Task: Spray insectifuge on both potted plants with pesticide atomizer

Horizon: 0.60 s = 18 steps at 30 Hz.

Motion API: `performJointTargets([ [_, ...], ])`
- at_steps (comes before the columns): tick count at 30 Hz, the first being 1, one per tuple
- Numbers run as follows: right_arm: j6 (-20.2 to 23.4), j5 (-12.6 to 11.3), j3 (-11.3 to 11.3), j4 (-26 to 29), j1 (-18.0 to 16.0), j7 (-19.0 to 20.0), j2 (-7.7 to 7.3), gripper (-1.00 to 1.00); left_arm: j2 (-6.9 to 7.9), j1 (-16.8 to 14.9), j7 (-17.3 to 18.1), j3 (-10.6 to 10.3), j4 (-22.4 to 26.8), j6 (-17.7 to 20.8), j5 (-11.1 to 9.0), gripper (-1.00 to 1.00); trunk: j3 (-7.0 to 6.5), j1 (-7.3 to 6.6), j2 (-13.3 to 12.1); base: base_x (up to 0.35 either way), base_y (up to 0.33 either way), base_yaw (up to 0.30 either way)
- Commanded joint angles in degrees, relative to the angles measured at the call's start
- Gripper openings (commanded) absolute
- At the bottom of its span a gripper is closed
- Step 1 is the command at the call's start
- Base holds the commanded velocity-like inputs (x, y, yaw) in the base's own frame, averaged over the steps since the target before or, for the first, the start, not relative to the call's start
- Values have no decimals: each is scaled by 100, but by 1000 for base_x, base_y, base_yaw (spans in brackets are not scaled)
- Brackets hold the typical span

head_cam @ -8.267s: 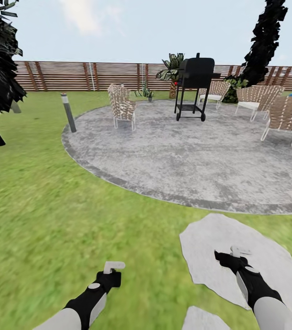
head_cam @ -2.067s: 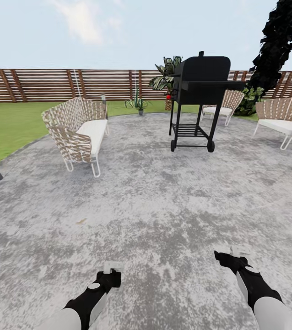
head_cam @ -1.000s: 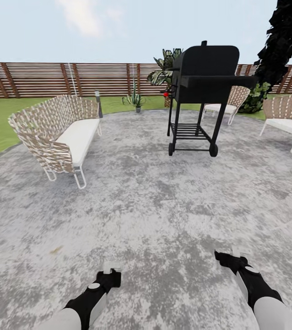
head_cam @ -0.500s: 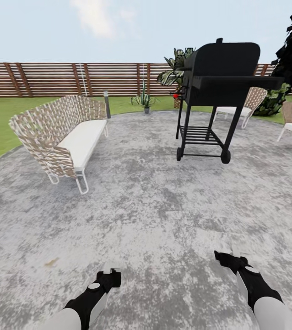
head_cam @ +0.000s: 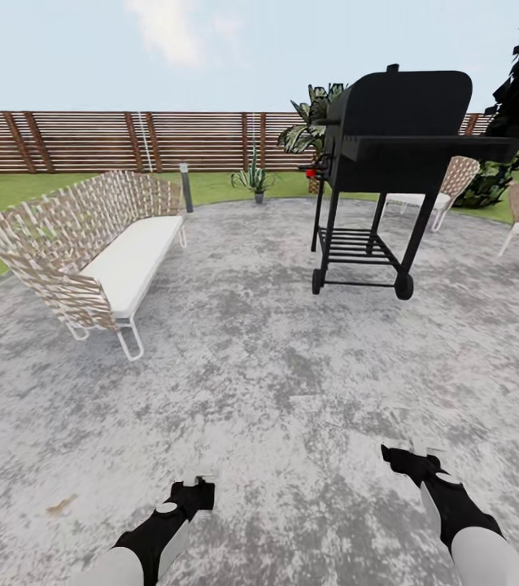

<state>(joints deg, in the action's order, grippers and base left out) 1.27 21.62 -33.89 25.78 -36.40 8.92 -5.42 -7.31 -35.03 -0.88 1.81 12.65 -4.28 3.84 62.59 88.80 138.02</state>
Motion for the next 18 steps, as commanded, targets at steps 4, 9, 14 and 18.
performJointTargets([
  [4,13,48,-56,-58,-6,49,6,100,20,-4,-9,21,0,-20,38,-100,5,2,2,334,-62,0],
  [9,13,53,-56,-314,-4,49,6,100,28,-4,-9,21,5,-18,38,-100,5,2,2,338,7,0],
  [14,13,34,-56,-335,-4,49,6,100,28,-4,-9,21,2,-12,38,-100,5,2,2,335,109,0],
  [18,13,28,-56,-344,-7,49,6,100,27,-4,-9,21,5,-11,38,-100,5,2,2,321,158,0],
])
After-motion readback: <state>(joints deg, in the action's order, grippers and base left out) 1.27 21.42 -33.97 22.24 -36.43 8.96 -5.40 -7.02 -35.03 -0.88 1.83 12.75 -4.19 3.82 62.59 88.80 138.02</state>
